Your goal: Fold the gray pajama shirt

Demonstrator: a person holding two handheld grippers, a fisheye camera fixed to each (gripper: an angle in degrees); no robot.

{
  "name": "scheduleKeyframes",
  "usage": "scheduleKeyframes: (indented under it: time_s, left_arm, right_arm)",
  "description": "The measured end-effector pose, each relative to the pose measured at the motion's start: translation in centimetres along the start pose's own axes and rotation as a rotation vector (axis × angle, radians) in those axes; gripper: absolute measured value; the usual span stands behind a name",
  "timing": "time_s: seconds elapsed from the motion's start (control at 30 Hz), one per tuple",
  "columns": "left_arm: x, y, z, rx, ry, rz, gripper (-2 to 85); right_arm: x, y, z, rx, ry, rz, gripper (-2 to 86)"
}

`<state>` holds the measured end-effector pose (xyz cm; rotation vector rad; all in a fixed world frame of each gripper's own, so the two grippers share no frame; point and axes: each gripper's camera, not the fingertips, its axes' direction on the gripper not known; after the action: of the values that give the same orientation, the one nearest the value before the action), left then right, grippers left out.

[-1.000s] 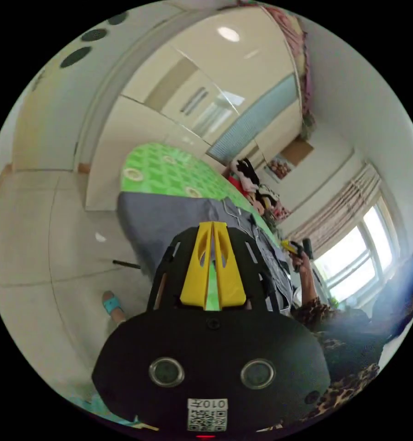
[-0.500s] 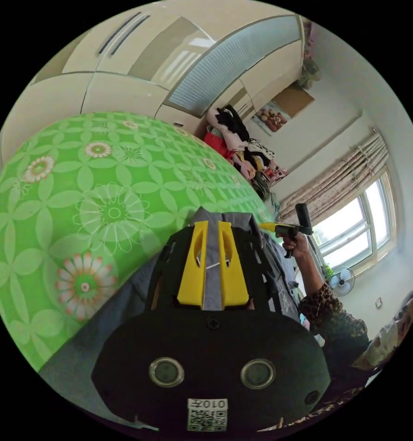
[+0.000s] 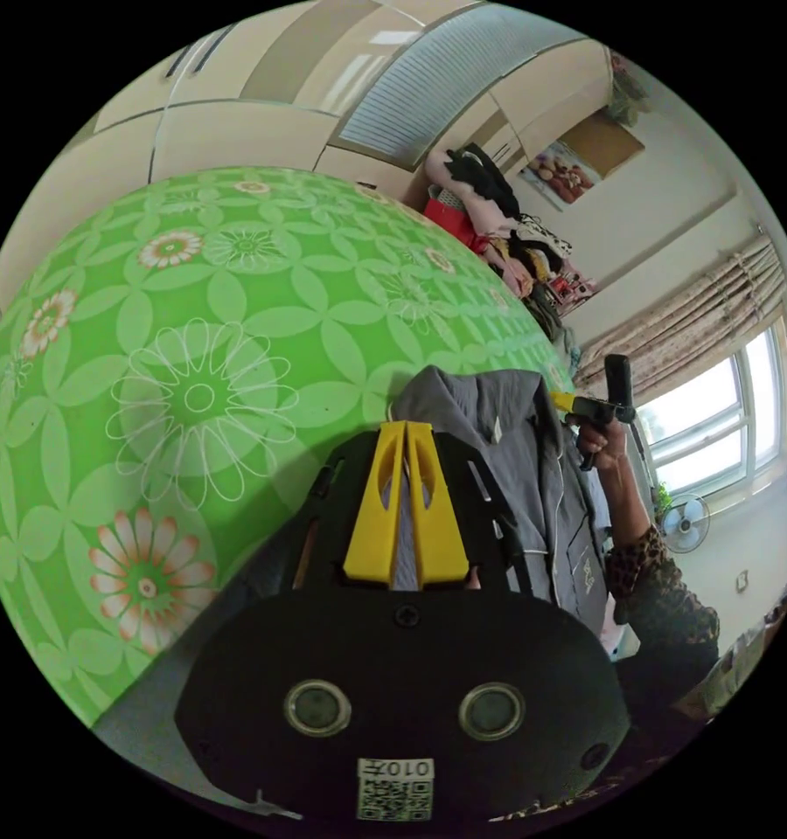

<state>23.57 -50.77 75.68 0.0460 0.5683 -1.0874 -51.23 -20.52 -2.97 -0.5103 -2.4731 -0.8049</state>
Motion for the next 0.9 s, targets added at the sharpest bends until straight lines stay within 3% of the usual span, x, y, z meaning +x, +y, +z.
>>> scheduleKeyframes:
  time_s: [0.17,0.33,0.63,0.77,0.9]
  left_arm:
    - [-0.3,-0.6,0.2,-0.008,0.068,-0.033,-0.2]
    - [0.9,-1.5,0.4,-0.023,0.044,-0.011,-0.4]
    - [0.1,-6.4,-1.7,0.068,-0.247,-0.099,-0.4]
    - [-1.4,-9.8,-3.2,0.106,-0.287,-0.159,-0.4]
    - [-1.2,-8.5,-3.2,0.068,-0.209,-0.097,-0.4]
  right_arm:
    - [-1.7,-0.8,2.1,-0.134,0.169,-0.074,8.6]
    - [-2.6,-2.8,4.4,-0.222,0.210,-0.105,4.2]
    - [-1.8,-9.1,4.3,-0.124,0.325,-0.024,2.0]
    - [-2.3,-12.4,5.8,-0.175,0.513,-0.024,2.2]
    - [-1.8,-12.3,5.9,-0.210,0.465,-0.026,3.2]
